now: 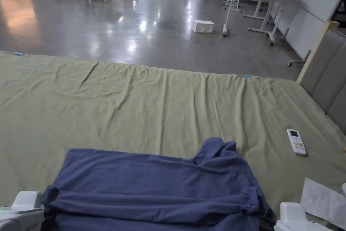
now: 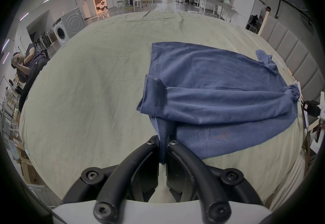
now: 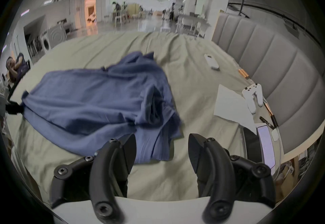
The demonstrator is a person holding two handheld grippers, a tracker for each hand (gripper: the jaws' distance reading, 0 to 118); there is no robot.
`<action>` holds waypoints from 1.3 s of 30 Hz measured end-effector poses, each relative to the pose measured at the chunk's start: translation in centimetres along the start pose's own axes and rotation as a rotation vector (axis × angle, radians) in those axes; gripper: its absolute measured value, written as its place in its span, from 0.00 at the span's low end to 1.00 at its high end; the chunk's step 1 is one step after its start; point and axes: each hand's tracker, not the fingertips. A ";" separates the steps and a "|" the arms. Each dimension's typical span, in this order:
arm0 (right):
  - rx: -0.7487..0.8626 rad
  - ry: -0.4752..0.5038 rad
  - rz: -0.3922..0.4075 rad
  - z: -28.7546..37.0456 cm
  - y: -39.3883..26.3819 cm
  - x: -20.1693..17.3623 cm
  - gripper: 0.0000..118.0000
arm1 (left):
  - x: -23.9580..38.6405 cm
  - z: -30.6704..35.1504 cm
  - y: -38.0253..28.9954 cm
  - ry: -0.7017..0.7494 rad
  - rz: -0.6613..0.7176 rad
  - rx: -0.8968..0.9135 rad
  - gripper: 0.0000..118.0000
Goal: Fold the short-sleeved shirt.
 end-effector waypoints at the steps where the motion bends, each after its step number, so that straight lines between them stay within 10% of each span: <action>1: -0.015 0.007 0.006 -0.9 0.0 -0.2 0.59 | 0.0 0.1 -0.1 -0.002 0.000 0.002 0.06; 6: -0.127 0.033 0.086 -5.2 -0.3 -1.9 0.59 | 0.0 0.1 -0.5 -0.001 -0.005 -0.003 0.06; 12: -0.117 0.067 0.090 -5.5 -1.3 -4.3 0.12 | 0.3 -0.2 -1.1 0.009 0.003 -0.003 0.06; 39: 0.029 0.078 -0.017 5.5 6.9 -0.8 0.07 | -1.7 9.5 4.8 -0.056 0.042 0.193 0.06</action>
